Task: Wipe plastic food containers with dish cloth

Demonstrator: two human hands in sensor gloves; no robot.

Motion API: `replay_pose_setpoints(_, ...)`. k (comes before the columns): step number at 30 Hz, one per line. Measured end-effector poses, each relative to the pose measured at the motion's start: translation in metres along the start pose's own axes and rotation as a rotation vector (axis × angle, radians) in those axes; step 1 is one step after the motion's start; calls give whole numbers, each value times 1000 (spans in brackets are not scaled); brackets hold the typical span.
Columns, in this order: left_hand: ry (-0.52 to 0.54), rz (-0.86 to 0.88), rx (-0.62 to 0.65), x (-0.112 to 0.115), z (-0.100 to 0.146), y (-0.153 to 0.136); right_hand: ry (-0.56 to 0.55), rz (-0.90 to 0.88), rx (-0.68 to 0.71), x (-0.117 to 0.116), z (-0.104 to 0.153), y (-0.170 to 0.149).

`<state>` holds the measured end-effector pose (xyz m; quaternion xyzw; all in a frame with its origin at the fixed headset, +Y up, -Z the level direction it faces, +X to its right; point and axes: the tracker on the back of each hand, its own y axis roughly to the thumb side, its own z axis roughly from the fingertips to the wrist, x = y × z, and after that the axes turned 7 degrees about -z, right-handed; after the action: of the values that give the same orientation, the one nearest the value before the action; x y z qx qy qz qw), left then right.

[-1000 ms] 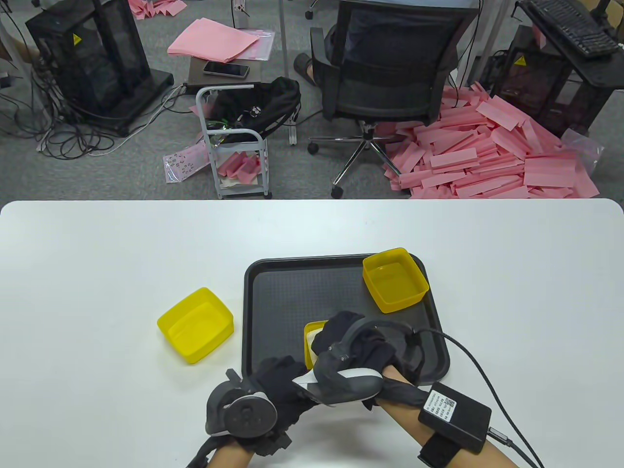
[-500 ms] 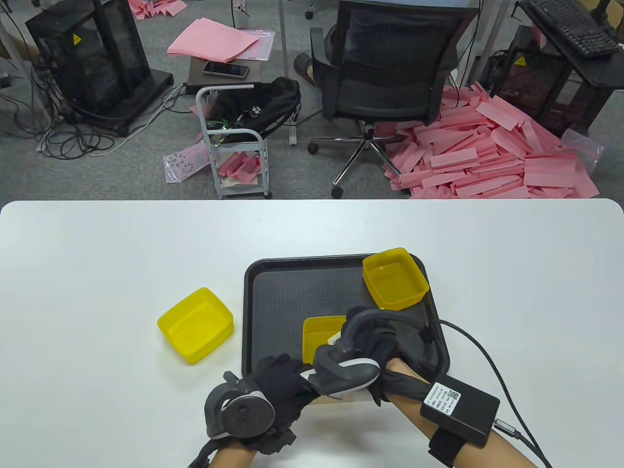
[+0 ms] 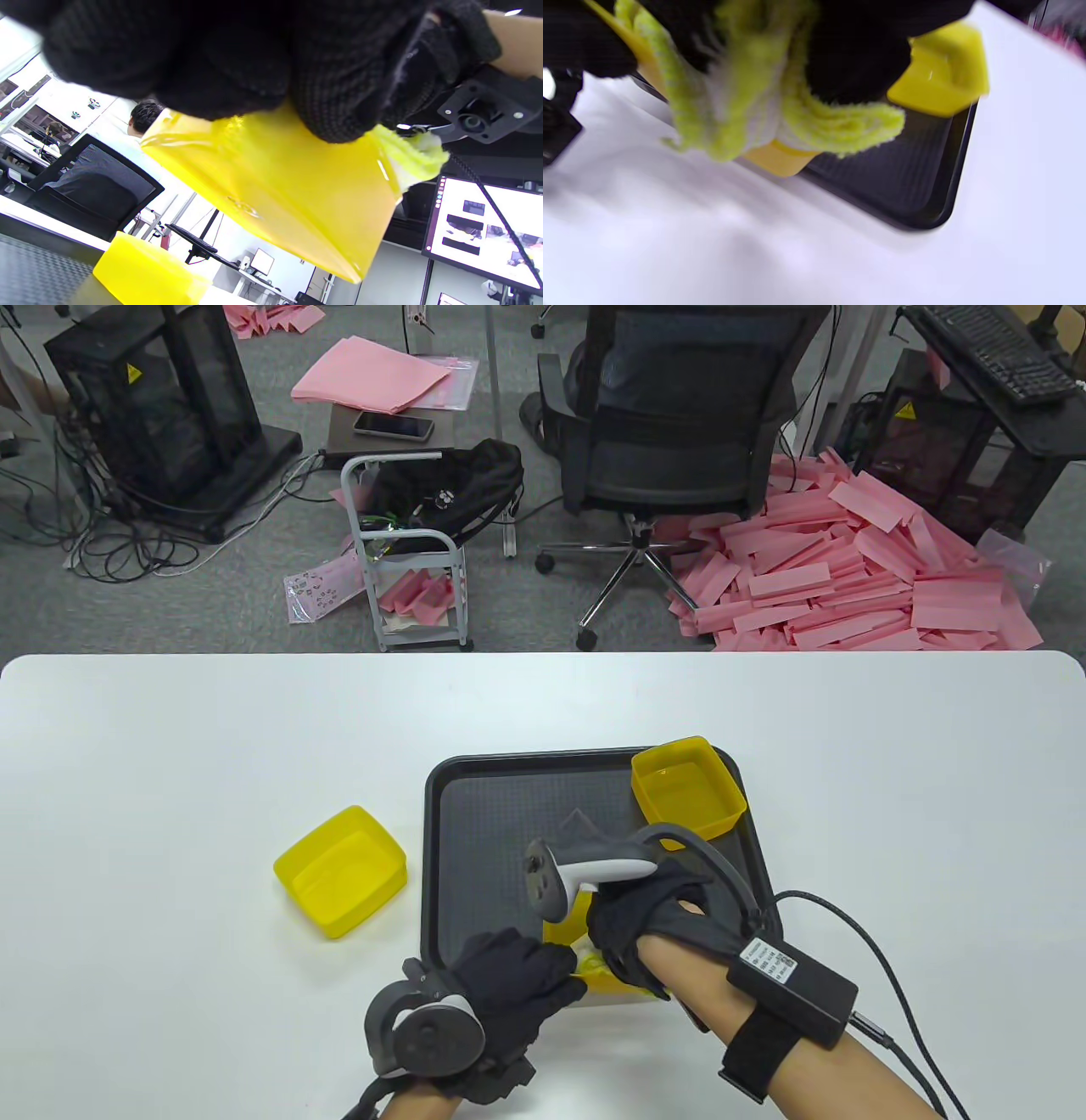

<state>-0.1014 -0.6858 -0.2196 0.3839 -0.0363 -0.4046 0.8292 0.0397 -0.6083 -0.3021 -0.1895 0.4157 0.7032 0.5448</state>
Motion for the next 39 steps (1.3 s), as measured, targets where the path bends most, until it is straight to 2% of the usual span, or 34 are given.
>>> replay_pose_setpoints(5, -8, -8, 10, 1, 0, 5, 39, -136, 4, 2, -6, -13)
replay_pose_setpoints(9, -12, -15, 28, 2, 0, 8, -13, -178, 40, 1, -6, -16)
replay_pose_setpoints(14, -6, -19, 5, 2, 0, 3, -206, -132, 63, 5, 0, -9)
replay_pose_setpoints(18, -8, -6, 5, 1, -1, 0, -412, -49, 102, 11, 6, 0)
replay_pose_setpoints(26, -12, -25, 21, 2, -1, 4, -711, 24, 111, 12, 12, 18)
replay_pose_setpoints(29, -7, -33, 27, 2, -2, 6, -825, 103, 107, 12, 14, 26)
replay_pose_setpoints(34, 6, -44, 24, 1, -1, 5, -957, 246, 65, 10, 14, 35)
replay_pose_setpoints(39, 8, -41, 26, 2, -1, 5, -960, 350, -5, 9, 13, 41)
